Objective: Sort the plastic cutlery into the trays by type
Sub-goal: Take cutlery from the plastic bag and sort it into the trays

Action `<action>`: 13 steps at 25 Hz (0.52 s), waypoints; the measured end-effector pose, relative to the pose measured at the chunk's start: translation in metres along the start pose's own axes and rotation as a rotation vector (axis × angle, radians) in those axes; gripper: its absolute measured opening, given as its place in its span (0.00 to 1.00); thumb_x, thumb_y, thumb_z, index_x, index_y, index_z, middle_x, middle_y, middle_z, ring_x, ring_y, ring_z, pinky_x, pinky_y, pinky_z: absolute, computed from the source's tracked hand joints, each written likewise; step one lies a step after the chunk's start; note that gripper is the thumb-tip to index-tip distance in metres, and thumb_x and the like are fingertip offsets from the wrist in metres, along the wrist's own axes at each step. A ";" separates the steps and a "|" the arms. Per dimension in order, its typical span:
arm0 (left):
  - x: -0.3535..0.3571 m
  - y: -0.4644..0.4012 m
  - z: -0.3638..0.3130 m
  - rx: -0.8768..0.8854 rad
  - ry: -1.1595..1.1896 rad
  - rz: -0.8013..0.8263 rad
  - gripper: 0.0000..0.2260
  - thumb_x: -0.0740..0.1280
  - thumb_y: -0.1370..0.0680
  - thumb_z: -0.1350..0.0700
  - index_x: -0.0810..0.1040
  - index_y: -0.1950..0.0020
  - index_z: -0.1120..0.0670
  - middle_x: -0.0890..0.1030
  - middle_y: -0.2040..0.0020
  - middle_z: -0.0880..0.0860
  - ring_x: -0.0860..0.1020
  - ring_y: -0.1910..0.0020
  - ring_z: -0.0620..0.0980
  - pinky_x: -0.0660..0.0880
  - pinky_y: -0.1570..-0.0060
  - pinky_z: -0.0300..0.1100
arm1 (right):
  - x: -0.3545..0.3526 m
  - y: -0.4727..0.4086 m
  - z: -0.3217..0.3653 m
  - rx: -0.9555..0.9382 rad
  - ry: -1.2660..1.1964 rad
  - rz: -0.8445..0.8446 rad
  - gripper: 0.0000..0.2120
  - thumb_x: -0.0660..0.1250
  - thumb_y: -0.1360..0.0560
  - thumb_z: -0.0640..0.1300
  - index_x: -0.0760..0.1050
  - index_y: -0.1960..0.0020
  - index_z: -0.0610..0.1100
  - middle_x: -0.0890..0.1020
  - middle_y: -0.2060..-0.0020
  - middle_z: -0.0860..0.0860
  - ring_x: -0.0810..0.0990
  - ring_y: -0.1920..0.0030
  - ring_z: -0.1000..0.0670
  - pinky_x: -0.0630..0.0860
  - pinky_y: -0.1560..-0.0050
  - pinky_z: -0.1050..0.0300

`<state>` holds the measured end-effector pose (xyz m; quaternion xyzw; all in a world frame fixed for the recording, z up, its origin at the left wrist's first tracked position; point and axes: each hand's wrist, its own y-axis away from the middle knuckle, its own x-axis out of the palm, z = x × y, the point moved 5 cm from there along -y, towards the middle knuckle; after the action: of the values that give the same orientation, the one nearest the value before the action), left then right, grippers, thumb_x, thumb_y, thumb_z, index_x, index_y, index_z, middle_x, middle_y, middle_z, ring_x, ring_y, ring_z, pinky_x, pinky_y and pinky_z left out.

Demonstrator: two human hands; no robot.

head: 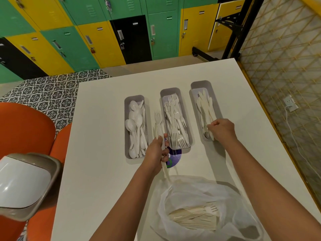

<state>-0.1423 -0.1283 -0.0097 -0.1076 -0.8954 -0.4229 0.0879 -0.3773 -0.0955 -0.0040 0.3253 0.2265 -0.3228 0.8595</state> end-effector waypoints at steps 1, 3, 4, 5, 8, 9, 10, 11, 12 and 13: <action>0.000 0.000 0.000 0.011 0.004 0.018 0.13 0.50 0.17 0.56 0.74 0.47 0.54 0.70 0.67 0.49 0.61 0.76 0.43 0.57 0.80 0.33 | 0.001 -0.005 -0.002 0.013 0.040 -0.007 0.03 0.67 0.27 0.37 0.76 0.58 0.37 0.75 0.63 0.46 0.72 0.66 0.50 0.72 0.63 0.58; 0.000 -0.002 0.002 0.025 -0.019 0.032 0.13 0.50 0.16 0.57 0.73 0.44 0.56 0.73 0.65 0.51 0.64 0.75 0.44 0.61 0.78 0.34 | 0.005 -0.012 -0.005 0.027 0.099 -0.002 0.05 0.68 0.27 0.38 0.73 0.59 0.38 0.74 0.66 0.47 0.72 0.68 0.51 0.70 0.61 0.60; 0.001 -0.003 0.003 0.027 -0.033 0.043 0.12 0.50 0.16 0.58 0.73 0.43 0.57 0.74 0.64 0.51 0.66 0.75 0.44 0.64 0.76 0.35 | 0.007 -0.013 -0.006 0.027 0.108 0.000 0.05 0.68 0.27 0.39 0.73 0.58 0.38 0.74 0.65 0.47 0.74 0.65 0.49 0.71 0.60 0.59; 0.002 -0.003 0.004 0.031 -0.041 0.058 0.12 0.51 0.17 0.58 0.72 0.44 0.58 0.74 0.64 0.52 0.68 0.74 0.44 0.66 0.75 0.36 | 0.009 -0.012 -0.006 0.013 0.122 -0.002 0.05 0.68 0.27 0.40 0.74 0.54 0.38 0.75 0.61 0.46 0.76 0.60 0.46 0.72 0.57 0.57; 0.005 -0.001 0.003 0.058 -0.062 0.088 0.11 0.52 0.17 0.59 0.74 0.47 0.58 0.75 0.63 0.52 0.70 0.71 0.45 0.70 0.74 0.36 | 0.016 -0.005 0.002 -0.152 0.243 -0.034 0.19 0.67 0.25 0.44 0.70 0.36 0.40 0.71 0.41 0.42 0.75 0.44 0.42 0.74 0.46 0.52; 0.005 0.000 0.003 0.070 -0.063 0.095 0.11 0.53 0.17 0.59 0.74 0.48 0.57 0.76 0.62 0.51 0.70 0.70 0.46 0.70 0.73 0.35 | 0.019 0.000 0.006 -0.210 0.261 -0.049 0.20 0.67 0.25 0.45 0.69 0.35 0.41 0.70 0.39 0.42 0.75 0.43 0.41 0.74 0.44 0.49; 0.006 0.000 0.002 0.081 -0.060 0.099 0.11 0.53 0.17 0.59 0.74 0.49 0.57 0.76 0.62 0.51 0.70 0.69 0.46 0.70 0.73 0.35 | 0.023 0.006 0.010 -0.253 0.263 -0.061 0.20 0.66 0.25 0.46 0.70 0.36 0.41 0.71 0.39 0.42 0.75 0.43 0.41 0.74 0.44 0.48; 0.007 0.000 0.002 0.089 -0.060 0.104 0.11 0.53 0.17 0.59 0.74 0.48 0.57 0.76 0.62 0.50 0.70 0.69 0.46 0.71 0.73 0.35 | 0.026 0.013 0.014 -0.279 0.255 -0.062 0.18 0.66 0.25 0.46 0.71 0.37 0.42 0.72 0.40 0.42 0.74 0.42 0.41 0.74 0.44 0.48; 0.008 0.001 0.002 0.095 -0.062 0.109 0.10 0.53 0.17 0.59 0.74 0.47 0.57 0.75 0.62 0.50 0.70 0.68 0.46 0.71 0.73 0.34 | 0.030 0.021 0.016 -0.292 0.231 -0.045 0.17 0.66 0.25 0.46 0.72 0.38 0.42 0.73 0.41 0.43 0.74 0.42 0.42 0.73 0.45 0.52; 0.008 0.001 0.002 0.099 -0.067 0.110 0.10 0.54 0.17 0.59 0.75 0.47 0.57 0.76 0.62 0.50 0.71 0.68 0.46 0.72 0.72 0.34 | 0.033 0.030 0.020 -0.296 0.184 -0.006 0.15 0.66 0.24 0.46 0.73 0.39 0.42 0.74 0.43 0.44 0.75 0.43 0.44 0.71 0.47 0.56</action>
<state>-0.1502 -0.1255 -0.0082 -0.1663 -0.9105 -0.3686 0.0862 -0.3303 -0.1056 0.0024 0.2225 0.3503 -0.2573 0.8726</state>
